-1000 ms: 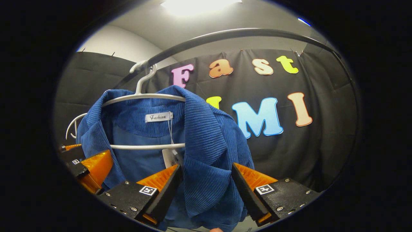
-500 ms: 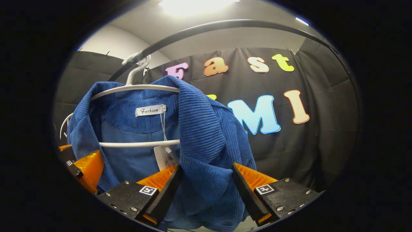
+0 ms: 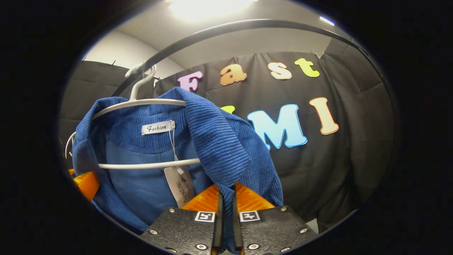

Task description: Grasp the clothes on the hanger with both hands and then place them into the laundry hamper below.

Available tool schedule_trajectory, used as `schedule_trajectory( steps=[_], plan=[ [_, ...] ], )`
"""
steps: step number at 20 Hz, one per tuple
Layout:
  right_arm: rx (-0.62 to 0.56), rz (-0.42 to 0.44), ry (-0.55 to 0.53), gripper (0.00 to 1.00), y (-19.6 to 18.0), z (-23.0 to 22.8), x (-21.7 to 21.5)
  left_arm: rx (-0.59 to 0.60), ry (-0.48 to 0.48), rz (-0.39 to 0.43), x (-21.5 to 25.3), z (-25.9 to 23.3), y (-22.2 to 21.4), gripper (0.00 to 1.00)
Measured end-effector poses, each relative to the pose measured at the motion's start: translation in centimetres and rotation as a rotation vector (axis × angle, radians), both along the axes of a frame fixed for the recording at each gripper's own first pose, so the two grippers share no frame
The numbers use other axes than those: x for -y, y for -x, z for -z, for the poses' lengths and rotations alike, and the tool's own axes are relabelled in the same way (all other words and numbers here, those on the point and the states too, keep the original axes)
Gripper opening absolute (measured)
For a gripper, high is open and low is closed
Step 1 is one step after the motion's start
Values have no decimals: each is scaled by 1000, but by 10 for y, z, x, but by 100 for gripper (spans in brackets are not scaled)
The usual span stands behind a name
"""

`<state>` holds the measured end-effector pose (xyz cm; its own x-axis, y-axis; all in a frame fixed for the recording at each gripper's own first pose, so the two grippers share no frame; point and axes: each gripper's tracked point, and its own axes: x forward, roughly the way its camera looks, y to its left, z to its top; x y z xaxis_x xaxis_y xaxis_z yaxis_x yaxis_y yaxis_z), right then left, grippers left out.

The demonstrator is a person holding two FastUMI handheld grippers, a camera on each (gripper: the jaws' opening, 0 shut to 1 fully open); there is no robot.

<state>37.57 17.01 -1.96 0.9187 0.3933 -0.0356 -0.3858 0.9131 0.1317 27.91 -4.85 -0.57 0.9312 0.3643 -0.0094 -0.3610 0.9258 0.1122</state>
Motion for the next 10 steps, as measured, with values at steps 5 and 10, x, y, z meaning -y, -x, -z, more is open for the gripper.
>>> schedule_trajectory(
  steps=[5, 10],
  plan=[
    [72, 6, -3, 3, 4, -23, 5, 4, -17, 34, 1, -12, 4, 2],
    [135, 48, -31, 4, 4, -53, 21, 34, -21, 46, 4, -37, 13, 0]
  ],
)
